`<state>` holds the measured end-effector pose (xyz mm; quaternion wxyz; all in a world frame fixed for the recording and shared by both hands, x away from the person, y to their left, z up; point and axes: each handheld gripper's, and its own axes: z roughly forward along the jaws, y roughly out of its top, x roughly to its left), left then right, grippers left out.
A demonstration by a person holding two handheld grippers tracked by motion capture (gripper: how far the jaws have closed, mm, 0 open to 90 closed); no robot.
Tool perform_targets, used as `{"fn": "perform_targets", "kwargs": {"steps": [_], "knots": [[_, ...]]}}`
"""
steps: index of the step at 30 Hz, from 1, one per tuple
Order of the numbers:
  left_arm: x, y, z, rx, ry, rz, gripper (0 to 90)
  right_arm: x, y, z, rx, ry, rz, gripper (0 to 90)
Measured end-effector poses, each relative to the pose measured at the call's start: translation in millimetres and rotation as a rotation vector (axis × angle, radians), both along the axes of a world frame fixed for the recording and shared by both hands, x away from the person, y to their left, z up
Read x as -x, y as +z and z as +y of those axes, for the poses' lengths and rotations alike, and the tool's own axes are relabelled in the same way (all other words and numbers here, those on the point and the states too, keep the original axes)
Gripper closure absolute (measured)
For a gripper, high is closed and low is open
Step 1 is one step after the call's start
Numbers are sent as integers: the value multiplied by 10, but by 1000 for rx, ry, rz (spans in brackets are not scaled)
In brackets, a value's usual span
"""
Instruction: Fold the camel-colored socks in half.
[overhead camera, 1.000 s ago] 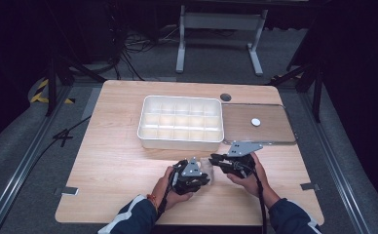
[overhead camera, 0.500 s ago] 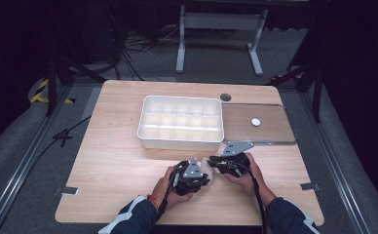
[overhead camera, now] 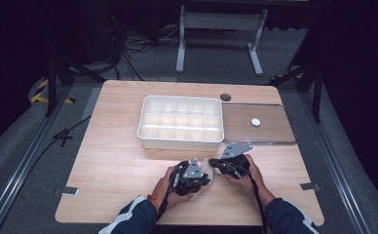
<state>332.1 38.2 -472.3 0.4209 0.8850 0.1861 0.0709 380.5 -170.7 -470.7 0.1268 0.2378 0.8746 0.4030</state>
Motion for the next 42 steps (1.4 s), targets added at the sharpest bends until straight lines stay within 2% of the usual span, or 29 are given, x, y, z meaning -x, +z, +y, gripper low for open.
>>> {"fn": "perform_targets", "kwargs": {"steps": [5, 10, 14, 17, 20, 22, 25, 27, 28, 29, 32, 35, 37, 39, 42], "knots": [[0, 0, 1, -1, -1, 0, 785, 1, 28, -6, 11, -9, -7, 876], [-5, 1, 5, -1, -4, 4, 786, 13, 119, -27, -20, -17, -26, 896], [-2, -1, 0, 4, -1, 5, 786, 67, 187, -5, -48, 2, -62, 898], [-1, -2, 2, 3, -1, 4, 786, 123, 212, 72, -71, 48, -76, 895], [-3, -2, 4, 2, -4, 4, 786, 142, 193, 127, -68, 69, -71, 891], [-3, -4, 3, 4, -2, 5, 786, 154, 131, 181, -46, 81, -54, 875], [-4, -3, 5, 2, -3, 6, 786, 139, 98, 182, -46, 78, -54, 876], [-4, -4, 5, 2, -3, 5, 786, 131, 99, 171, -38, 65, -60, 877], [-6, -3, 7, -1, -5, 2, 786, 102, 89, 145, -14, 32, -73, 884], [-4, -4, 5, -1, -5, 0, 786, 89, 78, 133, -10, 21, -72, 885], [-3, -4, 3, -2, -4, -2, 786, 31, 27, 66, -32, -2, -42, 889], [-4, -5, 4, 0, -4, -1, 786, 32, 16, 58, -30, -11, -35, 889], [-3, -5, 3, -2, -4, -3, 786, 31, 16, 60, -13, -21, -44, 890], [-2, -4, 4, -3, -4, -2, 786, 7, -5, 45, 18, -59, -44, 892], [-2, -3, 4, -5, -4, -1, 786, -41, -81, -2, 69, -102, -12, 893]]}}
